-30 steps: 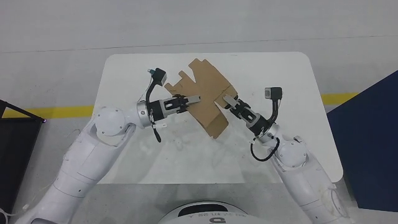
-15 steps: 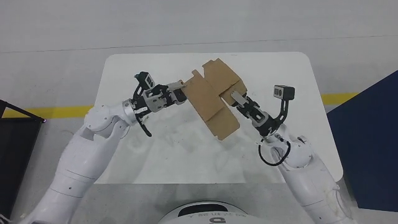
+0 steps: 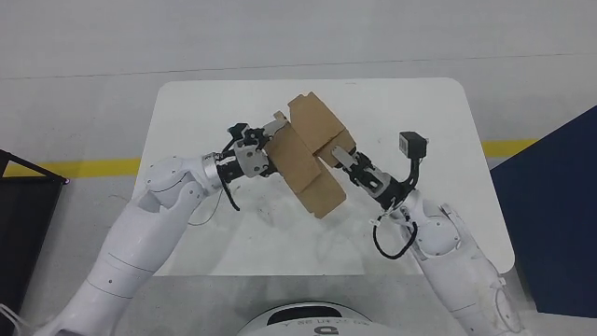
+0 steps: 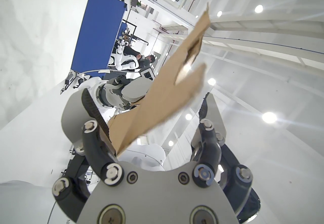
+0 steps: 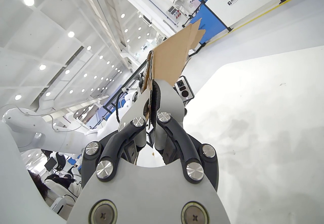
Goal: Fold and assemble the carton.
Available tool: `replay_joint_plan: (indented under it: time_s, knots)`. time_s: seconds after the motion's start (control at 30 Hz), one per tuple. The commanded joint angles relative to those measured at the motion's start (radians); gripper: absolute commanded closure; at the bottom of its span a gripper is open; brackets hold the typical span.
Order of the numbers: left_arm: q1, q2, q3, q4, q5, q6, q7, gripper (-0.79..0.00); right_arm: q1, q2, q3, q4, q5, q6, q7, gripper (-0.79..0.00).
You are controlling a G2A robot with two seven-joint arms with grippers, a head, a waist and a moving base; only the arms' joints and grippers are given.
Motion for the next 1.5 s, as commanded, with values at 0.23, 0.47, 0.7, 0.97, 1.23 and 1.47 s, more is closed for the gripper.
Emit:
replay_joint_plan:
  time_s: [0.23,0.47,0.7,0.97,1.23,1.47]
  knots:
    - [-0.008,0.000,-0.007,-0.016,0.089,0.039,0.075,-0.785,0.013,0.005,0.020,0.005,-0.287,0.009,-0.035,0.000]
    - [-0.015,-0.004,0.000,-0.015,0.100,0.072,0.093,-0.785,0.002,0.008,0.013,-0.009,-0.502,0.035,-0.079,0.000]
    - [-0.006,-0.004,-0.017,-0.008,0.094,0.085,0.088,-0.785,-0.008,0.010,0.014,-0.024,-0.606,0.055,-0.133,0.000]
    - [0.026,0.008,-0.093,0.037,0.120,0.057,0.088,-0.785,-0.050,0.021,0.064,-0.064,-0.509,-0.084,-0.227,0.000]
    - [0.081,0.018,-0.200,0.048,-0.014,0.053,-0.019,-0.785,-0.048,0.033,0.074,-0.044,-0.361,-0.152,-0.159,0.000]
    - [0.071,0.025,-0.194,0.059,0.014,0.141,-0.117,-0.366,-0.022,0.038,0.062,-0.024,-0.301,-0.156,-0.110,0.000]
